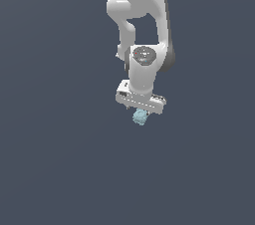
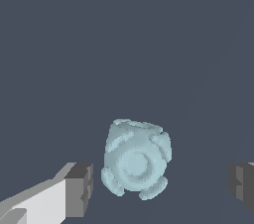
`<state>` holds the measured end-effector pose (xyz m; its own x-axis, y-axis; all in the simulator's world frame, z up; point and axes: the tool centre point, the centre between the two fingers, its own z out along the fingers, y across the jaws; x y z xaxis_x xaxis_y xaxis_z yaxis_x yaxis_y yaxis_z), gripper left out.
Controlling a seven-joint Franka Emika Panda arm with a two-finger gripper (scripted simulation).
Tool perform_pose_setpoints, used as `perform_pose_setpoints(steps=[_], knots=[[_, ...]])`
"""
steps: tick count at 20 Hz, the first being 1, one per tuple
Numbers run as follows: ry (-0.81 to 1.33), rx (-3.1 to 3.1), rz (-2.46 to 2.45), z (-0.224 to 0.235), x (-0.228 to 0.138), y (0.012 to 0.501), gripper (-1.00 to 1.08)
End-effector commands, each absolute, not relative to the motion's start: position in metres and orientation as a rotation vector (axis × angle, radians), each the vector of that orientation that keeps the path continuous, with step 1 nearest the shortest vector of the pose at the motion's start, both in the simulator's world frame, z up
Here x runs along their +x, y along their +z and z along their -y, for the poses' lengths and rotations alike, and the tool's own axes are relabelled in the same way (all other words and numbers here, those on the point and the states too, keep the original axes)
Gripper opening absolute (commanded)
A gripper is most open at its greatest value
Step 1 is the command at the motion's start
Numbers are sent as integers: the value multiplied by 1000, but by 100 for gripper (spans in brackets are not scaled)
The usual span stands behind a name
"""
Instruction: Pick up the object and move it to a goal position.
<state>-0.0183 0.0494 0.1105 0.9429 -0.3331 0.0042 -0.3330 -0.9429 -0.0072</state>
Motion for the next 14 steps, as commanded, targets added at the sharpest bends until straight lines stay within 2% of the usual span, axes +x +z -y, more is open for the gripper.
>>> perform_pose_setpoints(steps=[1,14], knots=[[-6,-3078,-604,-54,-21,104,100],[0,-3043,-781,-66,-29,90,100]])
